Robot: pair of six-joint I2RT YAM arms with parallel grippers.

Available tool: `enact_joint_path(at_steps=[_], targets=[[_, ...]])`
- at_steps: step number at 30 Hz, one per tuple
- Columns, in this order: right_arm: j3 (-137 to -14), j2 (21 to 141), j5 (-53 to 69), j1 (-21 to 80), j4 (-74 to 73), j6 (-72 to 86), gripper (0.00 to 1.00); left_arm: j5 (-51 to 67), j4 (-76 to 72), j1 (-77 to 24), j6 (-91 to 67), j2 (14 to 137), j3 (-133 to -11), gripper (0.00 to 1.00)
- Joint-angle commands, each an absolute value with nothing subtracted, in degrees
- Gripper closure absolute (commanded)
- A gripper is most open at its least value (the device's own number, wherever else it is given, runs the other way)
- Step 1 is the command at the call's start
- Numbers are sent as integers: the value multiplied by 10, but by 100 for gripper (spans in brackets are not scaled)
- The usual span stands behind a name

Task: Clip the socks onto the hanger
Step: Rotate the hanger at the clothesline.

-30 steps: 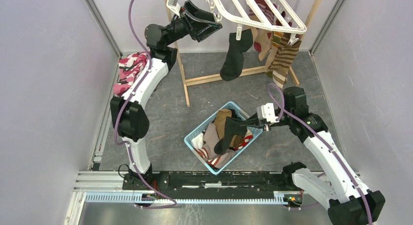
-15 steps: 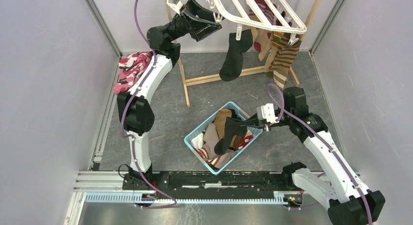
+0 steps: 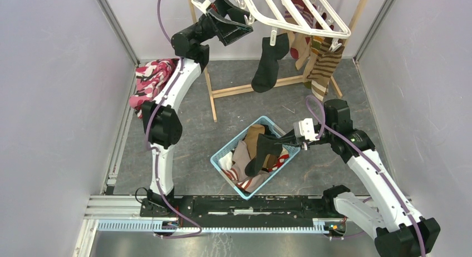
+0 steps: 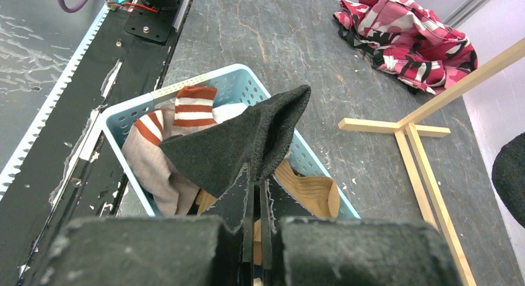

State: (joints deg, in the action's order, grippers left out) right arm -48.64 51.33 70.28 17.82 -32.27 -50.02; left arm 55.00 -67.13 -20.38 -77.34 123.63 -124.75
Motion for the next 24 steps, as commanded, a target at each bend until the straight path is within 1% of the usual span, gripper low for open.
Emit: enact_joint_path(at_steps=[1, 7, 14, 24], targets=[[-511, 511, 720, 176, -327, -509, 100, 552, -711, -207, -838, 1255, -1290, 18], [-511, 512, 720, 175, -328, -511, 100, 547, -725, -207, -856, 1266, -1304, 17], [-511, 511, 721, 175, -330, -512, 100, 533, -751, -207, -888, 1290, -1331, 20], [-511, 509, 722, 175, -332, -513, 100, 528, -773, -206, -905, 1290, -1330, 23]])
